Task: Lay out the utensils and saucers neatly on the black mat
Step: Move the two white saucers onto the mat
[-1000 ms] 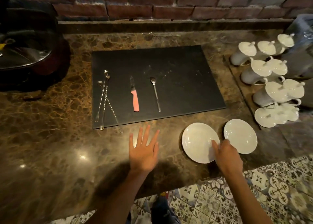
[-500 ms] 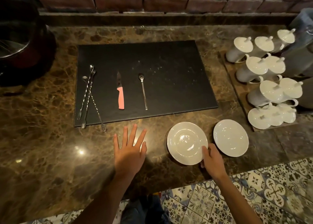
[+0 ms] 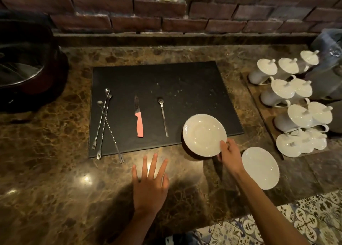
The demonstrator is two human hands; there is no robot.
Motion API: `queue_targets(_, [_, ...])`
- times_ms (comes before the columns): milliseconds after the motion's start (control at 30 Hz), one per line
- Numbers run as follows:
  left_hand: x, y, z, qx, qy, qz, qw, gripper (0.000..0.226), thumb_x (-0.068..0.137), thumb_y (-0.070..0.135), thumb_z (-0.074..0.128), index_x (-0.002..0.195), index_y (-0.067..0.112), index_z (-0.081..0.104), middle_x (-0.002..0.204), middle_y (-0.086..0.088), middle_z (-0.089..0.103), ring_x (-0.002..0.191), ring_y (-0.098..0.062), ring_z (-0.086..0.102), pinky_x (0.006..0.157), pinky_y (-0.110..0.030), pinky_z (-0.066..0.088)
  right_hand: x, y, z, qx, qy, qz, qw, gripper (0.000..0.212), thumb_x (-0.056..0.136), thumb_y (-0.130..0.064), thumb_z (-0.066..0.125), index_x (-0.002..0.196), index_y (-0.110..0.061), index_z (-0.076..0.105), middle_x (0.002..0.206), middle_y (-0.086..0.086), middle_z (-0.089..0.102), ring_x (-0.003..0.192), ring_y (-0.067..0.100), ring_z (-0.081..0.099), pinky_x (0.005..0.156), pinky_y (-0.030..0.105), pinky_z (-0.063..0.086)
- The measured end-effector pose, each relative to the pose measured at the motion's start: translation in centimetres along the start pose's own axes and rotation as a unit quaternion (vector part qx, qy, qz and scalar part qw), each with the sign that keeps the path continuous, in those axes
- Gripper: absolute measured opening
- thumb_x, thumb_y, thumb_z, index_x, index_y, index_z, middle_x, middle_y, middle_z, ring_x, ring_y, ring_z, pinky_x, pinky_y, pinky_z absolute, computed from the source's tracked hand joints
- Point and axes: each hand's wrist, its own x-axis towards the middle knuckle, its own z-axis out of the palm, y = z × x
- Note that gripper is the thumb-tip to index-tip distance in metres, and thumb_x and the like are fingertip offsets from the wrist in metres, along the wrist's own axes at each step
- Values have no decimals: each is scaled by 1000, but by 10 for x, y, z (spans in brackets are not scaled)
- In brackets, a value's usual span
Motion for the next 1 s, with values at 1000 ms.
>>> queue_targets(1000, [2,5,-16,34,-52,-15,998,55,103,44,36,157,35,41,171,-2,29,157,-37,28,123,-67,20,46,-8,-56,31,-33,-36,998,11,92,-32,67,93,-22,69,80,4,73,72,18,69,61,24,54])
